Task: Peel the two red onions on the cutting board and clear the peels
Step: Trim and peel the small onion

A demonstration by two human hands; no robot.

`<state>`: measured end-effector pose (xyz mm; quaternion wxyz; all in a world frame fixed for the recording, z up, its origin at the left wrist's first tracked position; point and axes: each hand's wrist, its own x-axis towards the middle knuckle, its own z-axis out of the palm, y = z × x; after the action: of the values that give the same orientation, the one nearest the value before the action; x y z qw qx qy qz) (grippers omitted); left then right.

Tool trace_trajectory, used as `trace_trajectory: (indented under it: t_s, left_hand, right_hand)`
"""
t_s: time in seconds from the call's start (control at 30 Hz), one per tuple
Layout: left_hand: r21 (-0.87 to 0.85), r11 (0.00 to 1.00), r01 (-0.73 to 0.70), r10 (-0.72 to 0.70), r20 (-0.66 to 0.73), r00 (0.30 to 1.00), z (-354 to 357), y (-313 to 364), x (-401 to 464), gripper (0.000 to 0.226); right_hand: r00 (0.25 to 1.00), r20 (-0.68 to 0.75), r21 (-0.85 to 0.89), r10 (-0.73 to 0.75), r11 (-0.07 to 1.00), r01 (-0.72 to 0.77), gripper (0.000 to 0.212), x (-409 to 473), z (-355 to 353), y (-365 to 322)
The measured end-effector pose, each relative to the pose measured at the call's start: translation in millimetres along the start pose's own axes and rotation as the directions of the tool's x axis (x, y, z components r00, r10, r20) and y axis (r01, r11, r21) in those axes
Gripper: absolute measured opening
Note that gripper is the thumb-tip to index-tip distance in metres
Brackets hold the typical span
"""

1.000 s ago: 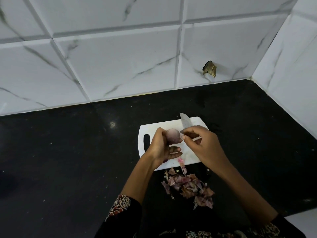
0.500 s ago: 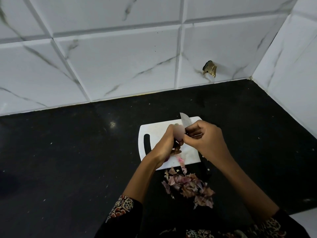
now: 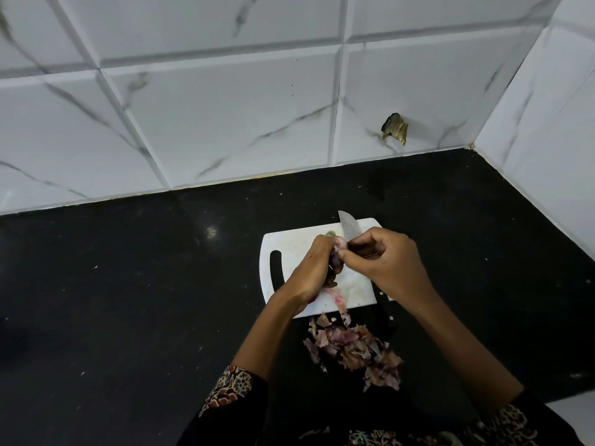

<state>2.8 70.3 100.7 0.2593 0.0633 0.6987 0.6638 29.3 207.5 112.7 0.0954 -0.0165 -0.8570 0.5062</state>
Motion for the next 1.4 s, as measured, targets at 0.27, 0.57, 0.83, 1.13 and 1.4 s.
trace_trajectory:
  t_s: [0.27,0.57,0.83,1.13,1.4]
  left_hand:
    - [0.023,0.999,0.024,-0.024,-0.003,1.0,1.6,-2.4,0.4,0.029]
    - [-0.09,0.995,0.034,-0.042,-0.089,0.995,5.5,-6.4,3.9,0.031]
    - [-0.051,0.999,-0.002,-0.005,-0.133,0.991,4.5,-7.8,2.3,0.034]
    - [-0.333,0.939,0.089,-0.129,-0.1,0.987,6.0,-9.3,8.2,0.047]
    - [-0.172,0.985,0.031,-0.053,-0.128,0.99,8.0,-10.4,6.9,0.045]
  right_hand:
    - [0.999,-0.009,-0.038,0.039,0.999,-0.04,0.01,2.3,1.7,1.1]
    - [0.993,-0.094,0.088,0.068,0.994,-0.059,0.011,-2.7,7.4,4.6]
    - [0.977,-0.093,0.231,0.194,0.958,-0.168,0.009,-0.3,14.2,6.7]
    - [0.884,-0.165,0.369,0.438,0.858,-0.357,0.005,-5.3,9.9,22.1]
    - [0.976,-0.081,0.202,0.204,0.962,-0.185,0.013,-5.8,12.9,-1.7]
